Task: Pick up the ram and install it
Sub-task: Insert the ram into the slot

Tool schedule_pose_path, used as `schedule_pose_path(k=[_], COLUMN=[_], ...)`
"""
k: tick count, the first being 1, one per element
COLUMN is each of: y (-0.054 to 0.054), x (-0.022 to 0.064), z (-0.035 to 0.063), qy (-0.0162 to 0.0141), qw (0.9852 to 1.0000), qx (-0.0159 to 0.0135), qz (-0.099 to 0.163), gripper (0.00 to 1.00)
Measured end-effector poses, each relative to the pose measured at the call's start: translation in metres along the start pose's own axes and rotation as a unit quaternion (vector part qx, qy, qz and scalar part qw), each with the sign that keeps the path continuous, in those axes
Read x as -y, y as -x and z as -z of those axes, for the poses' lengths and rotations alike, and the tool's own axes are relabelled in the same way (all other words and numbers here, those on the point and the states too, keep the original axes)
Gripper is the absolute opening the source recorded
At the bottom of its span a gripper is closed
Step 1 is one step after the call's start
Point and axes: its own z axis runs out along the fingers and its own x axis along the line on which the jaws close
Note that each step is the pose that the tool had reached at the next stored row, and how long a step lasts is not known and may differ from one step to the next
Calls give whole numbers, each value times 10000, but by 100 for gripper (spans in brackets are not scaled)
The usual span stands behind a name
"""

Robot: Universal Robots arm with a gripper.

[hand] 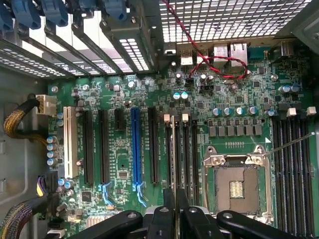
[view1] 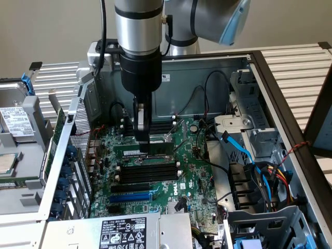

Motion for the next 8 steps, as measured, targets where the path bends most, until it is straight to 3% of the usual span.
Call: schedule_pose_path(k=[8], y=[5], x=[38], z=[-78], qy=[-5], qw=[10000], qx=[0], qz=[-11], gripper=[14])
